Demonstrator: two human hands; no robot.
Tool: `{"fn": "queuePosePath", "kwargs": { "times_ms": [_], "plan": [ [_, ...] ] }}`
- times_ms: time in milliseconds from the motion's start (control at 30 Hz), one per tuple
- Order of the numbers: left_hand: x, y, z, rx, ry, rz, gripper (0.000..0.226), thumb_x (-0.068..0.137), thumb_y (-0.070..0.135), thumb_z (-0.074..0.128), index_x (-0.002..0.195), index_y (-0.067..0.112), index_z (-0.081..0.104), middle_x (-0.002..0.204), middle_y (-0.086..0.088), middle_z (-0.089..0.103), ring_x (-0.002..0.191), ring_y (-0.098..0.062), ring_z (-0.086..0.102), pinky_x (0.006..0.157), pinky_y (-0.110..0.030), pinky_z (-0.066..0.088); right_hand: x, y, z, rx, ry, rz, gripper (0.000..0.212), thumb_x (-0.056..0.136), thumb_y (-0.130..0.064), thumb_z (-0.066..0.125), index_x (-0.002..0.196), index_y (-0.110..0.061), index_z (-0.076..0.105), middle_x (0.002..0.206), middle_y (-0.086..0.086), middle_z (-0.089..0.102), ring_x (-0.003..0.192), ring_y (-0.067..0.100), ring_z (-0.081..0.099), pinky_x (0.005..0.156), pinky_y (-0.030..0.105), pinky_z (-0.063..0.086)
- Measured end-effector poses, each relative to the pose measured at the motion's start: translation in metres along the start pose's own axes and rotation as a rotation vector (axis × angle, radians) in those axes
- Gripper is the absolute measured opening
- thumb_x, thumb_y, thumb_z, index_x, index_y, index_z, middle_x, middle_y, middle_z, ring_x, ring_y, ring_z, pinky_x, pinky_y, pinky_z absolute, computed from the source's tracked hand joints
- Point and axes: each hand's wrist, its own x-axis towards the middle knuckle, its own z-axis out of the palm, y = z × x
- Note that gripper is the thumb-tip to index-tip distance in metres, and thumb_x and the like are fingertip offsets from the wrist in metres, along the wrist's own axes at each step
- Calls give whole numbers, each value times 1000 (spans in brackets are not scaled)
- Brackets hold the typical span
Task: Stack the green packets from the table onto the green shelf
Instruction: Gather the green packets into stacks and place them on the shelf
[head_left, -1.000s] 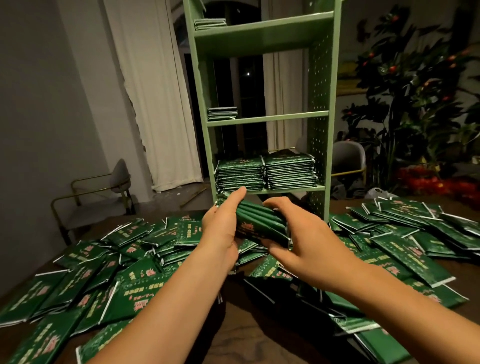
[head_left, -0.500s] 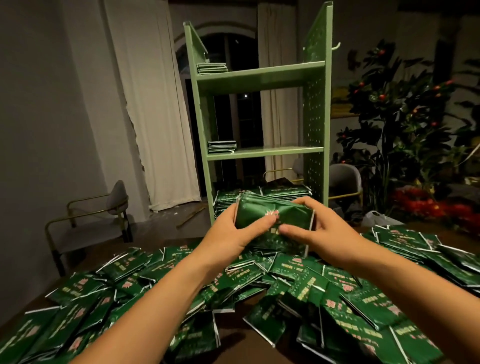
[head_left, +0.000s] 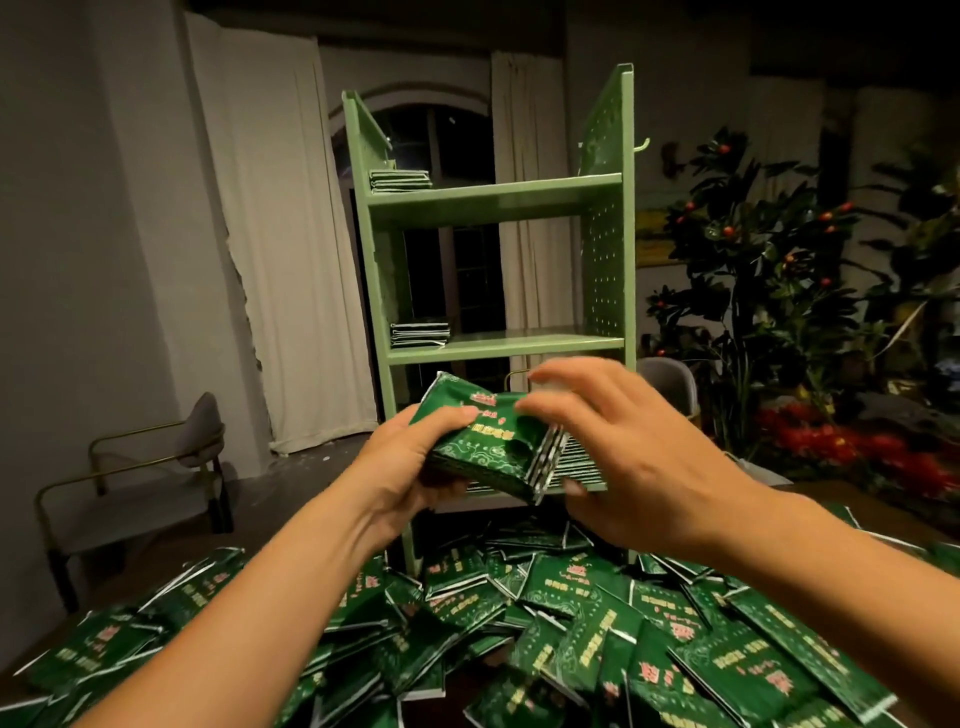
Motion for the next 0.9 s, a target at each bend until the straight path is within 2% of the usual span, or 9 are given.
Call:
{"fn": "queuePosePath", "kwargs": {
  "times_ms": [67, 133, 233, 367, 533, 633, 700, 767, 900],
  "plan": [
    [2, 4, 5, -5, -26, -29, 53, 68, 36, 78, 115, 14, 70, 97, -8, 72, 84, -19, 66, 70, -34, 53, 6, -5, 9, -94, 25, -79, 62, 76, -11, 66, 134, -13, 45, 136, 12, 50, 123, 31, 49, 100, 46, 50],
    [4, 9, 12, -34, -6, -92, 34, 79, 39, 75, 103, 14, 72, 84, -4, 74, 75, -15, 66, 66, -31, 52, 10, -5, 14, -113, 117, -123, 45, 84, -5, 51, 128, -9, 50, 129, 14, 56, 114, 33, 54, 89, 47, 54],
    [9, 18, 12, -45, 49, -159, 24, 86, 38, 74, 91, 15, 70, 77, -3, 73, 72, -16, 66, 64, -30, 50, 16, 0, 14, -85, 162, -163, 42, 84, 1, 52, 126, -5, 52, 124, 14, 60, 109, 32, 58, 87, 44, 55],
    [16, 26, 12, -15, 73, -190, 26, 88, 38, 73, 93, 14, 68, 75, -4, 70, 65, -15, 64, 42, -19, 47, 21, 7, 15, -37, 208, -152, 43, 85, -2, 63, 125, -5, 50, 122, 14, 62, 111, 27, 58, 95, 34, 51],
    [31, 40, 11, -168, 53, -114, 51, 104, 49, 37, 96, 7, 66, 73, -13, 71, 61, -23, 69, 49, -29, 56, 40, 22, 11, -87, 309, -93, 35, 86, -16, 65, 117, -4, 57, 110, 11, 66, 97, 25, 63, 76, 33, 58],
    [42, 43, 5, 312, 243, 163, 36, 106, 29, 37, 93, 9, 64, 75, -15, 72, 64, -28, 68, 70, -45, 59, 63, 40, 6, -151, 305, -1, 33, 85, -23, 62, 114, -8, 59, 105, 7, 64, 87, 23, 59, 54, 34, 55],
    [50, 42, -4, 869, 333, 486, 22, 104, 21, 40, 96, 16, 60, 84, -5, 68, 75, -21, 63, 71, -43, 53, 81, 52, 9, -216, 243, 63, 37, 80, -20, 71, 113, -10, 58, 104, 5, 61, 87, 23, 56, 47, 36, 52],
    [57, 41, -14, 1266, 315, 691, 15, 101, 17, 42, 102, 18, 57, 96, 2, 61, 88, -18, 54, 76, -36, 45, 101, 63, 18, -266, 158, 107, 43, 78, -19, 77, 115, -12, 56, 106, 5, 59, 89, 23, 55, 46, 34, 50],
    [70, 37, -20, 1515, 246, 722, 22, 98, 17, 43, 117, 17, 54, 115, 1, 55, 106, -19, 46, 93, -35, 42, 127, 79, 44, -312, 14, 145, 51, 82, -23, 77, 125, -17, 49, 117, 3, 56, 100, 22, 55, 57, 29, 49]
  ]
}}
